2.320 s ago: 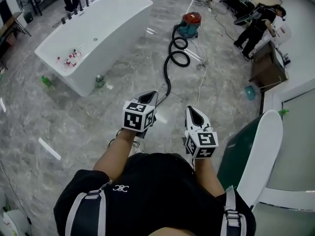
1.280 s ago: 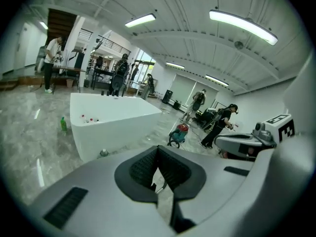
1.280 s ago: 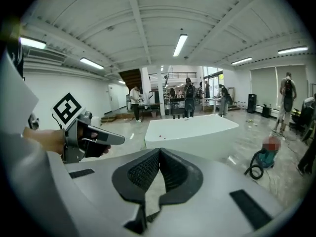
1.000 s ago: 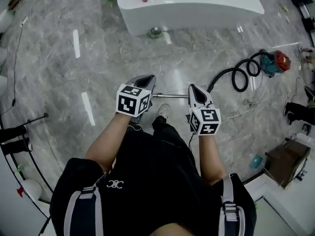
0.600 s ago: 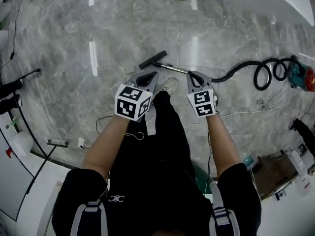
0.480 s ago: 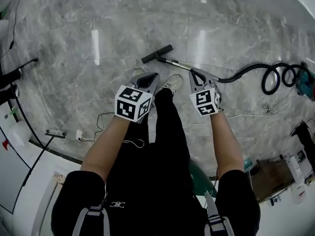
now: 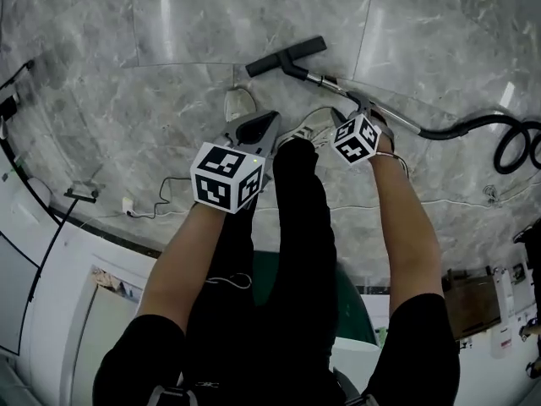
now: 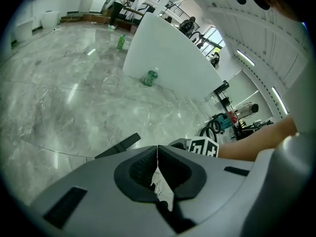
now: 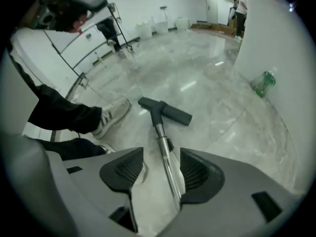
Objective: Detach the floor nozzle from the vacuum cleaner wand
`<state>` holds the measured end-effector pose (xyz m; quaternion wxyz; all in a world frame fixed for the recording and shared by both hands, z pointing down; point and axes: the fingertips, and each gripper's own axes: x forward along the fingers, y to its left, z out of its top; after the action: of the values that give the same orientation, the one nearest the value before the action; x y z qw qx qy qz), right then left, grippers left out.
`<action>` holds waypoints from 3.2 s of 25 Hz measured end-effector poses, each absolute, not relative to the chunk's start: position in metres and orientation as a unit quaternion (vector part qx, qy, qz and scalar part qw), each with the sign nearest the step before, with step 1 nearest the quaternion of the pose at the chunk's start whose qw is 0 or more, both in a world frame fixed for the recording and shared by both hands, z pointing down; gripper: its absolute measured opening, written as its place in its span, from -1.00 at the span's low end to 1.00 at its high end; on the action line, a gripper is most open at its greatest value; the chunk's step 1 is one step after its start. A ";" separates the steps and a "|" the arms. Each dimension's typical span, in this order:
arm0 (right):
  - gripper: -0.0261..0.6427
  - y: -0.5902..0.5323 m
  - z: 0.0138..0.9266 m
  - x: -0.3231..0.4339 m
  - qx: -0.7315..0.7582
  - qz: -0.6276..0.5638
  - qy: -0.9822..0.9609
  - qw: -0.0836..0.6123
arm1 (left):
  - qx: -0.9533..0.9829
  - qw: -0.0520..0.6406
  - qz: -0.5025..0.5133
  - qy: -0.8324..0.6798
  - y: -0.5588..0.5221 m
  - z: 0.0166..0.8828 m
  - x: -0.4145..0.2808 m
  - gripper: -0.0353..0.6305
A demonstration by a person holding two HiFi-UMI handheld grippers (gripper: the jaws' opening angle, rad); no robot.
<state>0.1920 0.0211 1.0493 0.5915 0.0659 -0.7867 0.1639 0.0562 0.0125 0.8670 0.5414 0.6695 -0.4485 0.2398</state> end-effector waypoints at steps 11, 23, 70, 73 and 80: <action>-0.21 0.040 1.215 0.203 0.037 0.087 -0.729 0.678 | 0.635 0.585 0.252 -0.436 0.085 0.948 0.035 -0.87; -0.30 0.045 1.111 0.168 0.006 0.087 -0.771 0.631 | 0.606 0.665 0.088 -0.427 0.073 0.928 0.037 -0.10; -0.51 0.139 0.861 -0.018 -0.276 0.339 -0.816 0.378 | 0.671 0.566 -0.078 -0.473 0.003 0.796 -0.063 -0.53; -0.53 0.160 0.807 0.003 -0.419 0.457 -0.727 0.294 | 0.735 0.541 -0.093 -0.399 0.005 0.761 -0.037 -0.53; -0.53 0.117 0.865 -0.022 -0.029 0.189 -0.856 0.480 | 0.605 0.628 -0.086 -0.482 0.014 0.797 -0.081 -0.53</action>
<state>-0.0224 0.1169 0.8649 0.4803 -0.0292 -0.8560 0.1889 -0.0814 0.0142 0.7967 0.6279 0.6050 -0.4820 -0.0859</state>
